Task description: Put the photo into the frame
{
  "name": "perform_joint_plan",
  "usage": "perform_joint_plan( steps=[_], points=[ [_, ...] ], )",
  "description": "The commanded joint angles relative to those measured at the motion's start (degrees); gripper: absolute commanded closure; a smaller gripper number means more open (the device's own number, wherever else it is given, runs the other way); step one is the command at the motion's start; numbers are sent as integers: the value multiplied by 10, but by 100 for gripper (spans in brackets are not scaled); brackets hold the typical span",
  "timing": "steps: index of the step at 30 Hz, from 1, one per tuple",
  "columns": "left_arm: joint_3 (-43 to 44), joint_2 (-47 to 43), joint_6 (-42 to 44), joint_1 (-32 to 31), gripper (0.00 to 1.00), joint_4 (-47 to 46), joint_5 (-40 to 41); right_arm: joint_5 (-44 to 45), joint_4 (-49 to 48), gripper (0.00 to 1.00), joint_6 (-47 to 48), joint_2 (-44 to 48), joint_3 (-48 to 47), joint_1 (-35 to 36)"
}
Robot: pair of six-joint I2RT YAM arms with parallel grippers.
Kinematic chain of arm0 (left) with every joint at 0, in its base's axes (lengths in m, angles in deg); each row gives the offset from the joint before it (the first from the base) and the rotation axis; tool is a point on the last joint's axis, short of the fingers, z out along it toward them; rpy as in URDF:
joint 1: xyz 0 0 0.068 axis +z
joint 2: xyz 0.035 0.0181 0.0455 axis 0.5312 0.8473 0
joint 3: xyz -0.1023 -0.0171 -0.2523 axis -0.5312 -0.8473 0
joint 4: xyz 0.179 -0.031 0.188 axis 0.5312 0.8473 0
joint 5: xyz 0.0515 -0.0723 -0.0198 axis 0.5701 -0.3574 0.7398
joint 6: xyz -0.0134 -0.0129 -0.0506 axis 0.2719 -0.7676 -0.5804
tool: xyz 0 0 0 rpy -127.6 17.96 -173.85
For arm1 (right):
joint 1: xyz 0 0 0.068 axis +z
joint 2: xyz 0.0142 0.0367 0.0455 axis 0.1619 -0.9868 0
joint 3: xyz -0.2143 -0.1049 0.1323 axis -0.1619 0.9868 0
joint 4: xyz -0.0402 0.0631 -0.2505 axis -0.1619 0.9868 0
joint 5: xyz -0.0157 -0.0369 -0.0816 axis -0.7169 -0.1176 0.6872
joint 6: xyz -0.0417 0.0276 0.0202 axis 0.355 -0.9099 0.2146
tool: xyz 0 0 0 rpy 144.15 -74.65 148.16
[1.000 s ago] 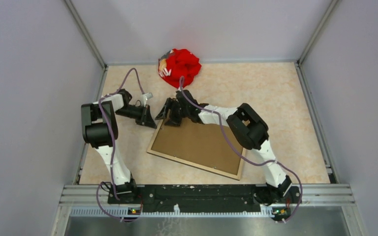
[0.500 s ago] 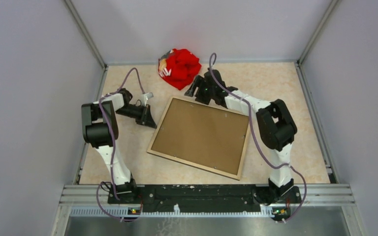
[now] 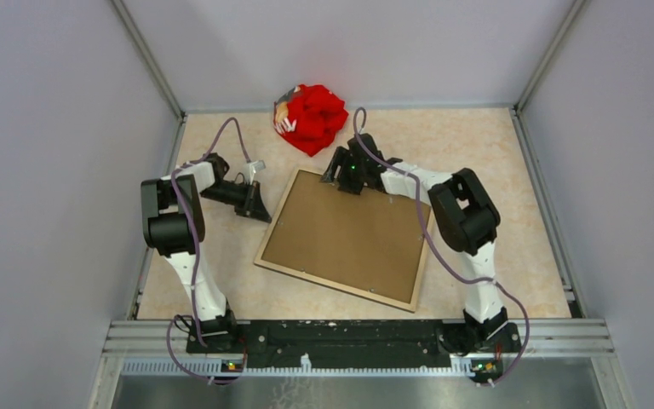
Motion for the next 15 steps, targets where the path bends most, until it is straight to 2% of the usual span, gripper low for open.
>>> perform_joint_plan(
  steps=[1,15],
  points=[
    [11,-14,9,-1,93,-8,21,-11,-19,34,-4,-23,-27,2],
    [12,-11,12,-1,93,-8,18,-23,-44,34,-28,-40,-30,7]
  ],
)
